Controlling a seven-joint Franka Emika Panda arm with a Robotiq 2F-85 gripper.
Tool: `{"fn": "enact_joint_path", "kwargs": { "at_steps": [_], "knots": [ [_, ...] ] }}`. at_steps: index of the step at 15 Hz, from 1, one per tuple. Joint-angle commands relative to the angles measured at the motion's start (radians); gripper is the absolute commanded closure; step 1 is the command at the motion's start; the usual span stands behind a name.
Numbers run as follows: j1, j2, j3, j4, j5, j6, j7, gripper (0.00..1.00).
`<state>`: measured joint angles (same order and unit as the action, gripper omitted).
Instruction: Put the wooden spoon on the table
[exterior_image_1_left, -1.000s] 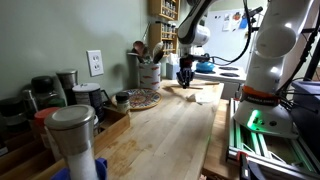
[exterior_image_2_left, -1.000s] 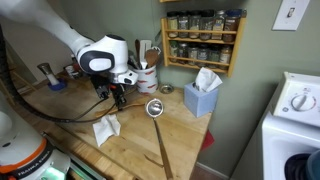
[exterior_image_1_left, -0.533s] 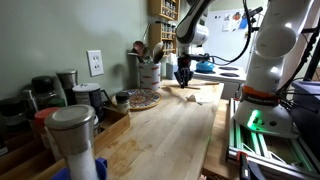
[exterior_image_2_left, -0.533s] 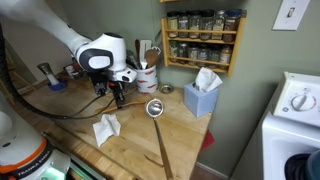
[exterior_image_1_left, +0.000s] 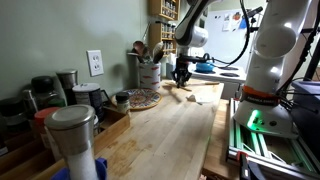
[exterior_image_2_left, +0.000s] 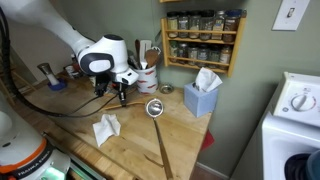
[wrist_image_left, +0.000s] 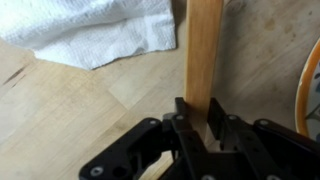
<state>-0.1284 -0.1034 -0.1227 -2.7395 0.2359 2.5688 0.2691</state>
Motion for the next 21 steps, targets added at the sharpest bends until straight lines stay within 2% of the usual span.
{"fn": "enact_joint_path", "kwargs": {
  "at_steps": [1,8,9,11,12,14,17,21],
  "knots": [
    [0.002,0.069,0.018,0.011,0.004,0.092,0.112,0.94],
    [0.019,0.16,0.021,0.029,-0.057,0.199,0.266,0.94],
    [0.022,0.163,0.016,0.029,-0.071,0.206,0.285,0.53],
    [0.027,0.151,0.013,0.022,-0.081,0.213,0.294,0.43],
    [0.029,0.138,0.012,0.016,-0.097,0.209,0.299,0.34],
    [0.035,0.085,0.023,-0.003,-0.114,0.179,0.249,0.19],
    [0.055,-0.004,0.048,-0.04,-0.202,0.124,0.192,0.01],
    [0.092,-0.086,0.126,-0.005,-0.25,0.001,0.131,0.0]
  ]
}}
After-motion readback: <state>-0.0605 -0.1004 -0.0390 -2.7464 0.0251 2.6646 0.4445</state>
